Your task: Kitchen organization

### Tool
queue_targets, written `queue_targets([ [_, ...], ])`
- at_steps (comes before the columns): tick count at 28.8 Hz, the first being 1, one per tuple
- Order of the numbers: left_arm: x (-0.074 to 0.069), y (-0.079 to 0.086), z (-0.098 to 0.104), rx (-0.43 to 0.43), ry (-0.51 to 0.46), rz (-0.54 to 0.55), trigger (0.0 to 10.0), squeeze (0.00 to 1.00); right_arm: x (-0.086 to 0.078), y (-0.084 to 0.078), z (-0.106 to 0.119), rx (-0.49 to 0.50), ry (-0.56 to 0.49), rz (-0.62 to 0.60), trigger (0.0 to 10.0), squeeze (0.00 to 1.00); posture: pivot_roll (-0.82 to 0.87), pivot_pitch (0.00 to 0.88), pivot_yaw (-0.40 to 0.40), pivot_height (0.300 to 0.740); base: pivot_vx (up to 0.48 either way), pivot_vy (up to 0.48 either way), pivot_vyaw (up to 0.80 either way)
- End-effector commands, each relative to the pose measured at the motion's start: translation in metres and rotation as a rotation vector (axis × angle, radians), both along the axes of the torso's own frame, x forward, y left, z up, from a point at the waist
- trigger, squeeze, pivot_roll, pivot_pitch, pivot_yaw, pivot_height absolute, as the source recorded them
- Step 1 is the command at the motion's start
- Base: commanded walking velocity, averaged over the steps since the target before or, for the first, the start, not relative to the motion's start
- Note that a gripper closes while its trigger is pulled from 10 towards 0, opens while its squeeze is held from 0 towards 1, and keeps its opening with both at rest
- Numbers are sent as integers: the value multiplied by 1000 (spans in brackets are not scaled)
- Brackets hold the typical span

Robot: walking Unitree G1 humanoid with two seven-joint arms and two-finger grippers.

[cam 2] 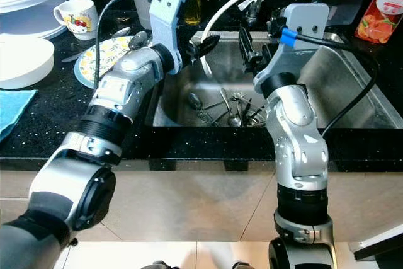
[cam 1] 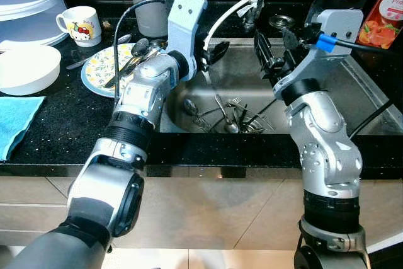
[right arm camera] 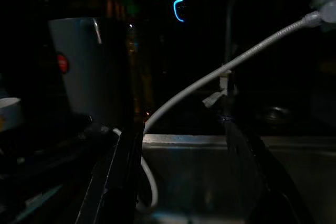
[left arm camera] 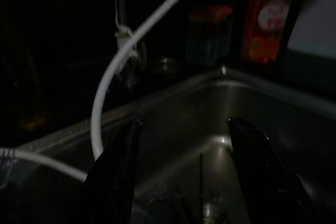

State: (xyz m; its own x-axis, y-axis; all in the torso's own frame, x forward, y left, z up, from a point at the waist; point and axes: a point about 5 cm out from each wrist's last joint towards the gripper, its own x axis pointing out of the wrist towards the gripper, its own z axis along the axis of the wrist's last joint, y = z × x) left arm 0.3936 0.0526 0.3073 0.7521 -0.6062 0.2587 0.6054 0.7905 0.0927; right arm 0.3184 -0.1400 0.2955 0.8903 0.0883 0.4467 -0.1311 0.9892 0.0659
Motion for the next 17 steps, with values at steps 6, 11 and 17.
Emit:
queue_targets([
  [6, 2, 6, -5, -74, -15, 123, 10000, 0, -1, 2, -15, 20, 32, -89, 10000, 0, 32, 57, 21, 740, 0, 0, 0],
  [11, -2, 6, -1, -72, -88, 170, 10000, 0, -2, 2, -21, 17, 44, -117, 10000, 0, 14, 57, 16, 740, 0, 0, 0],
  [17, -9, 9, 8, -65, -219, 221, 10000, 0, -3, -9, -22, 11, 39, -168, 10000, 0, 5, 55, 19, 740, 0, 0, 0],
])
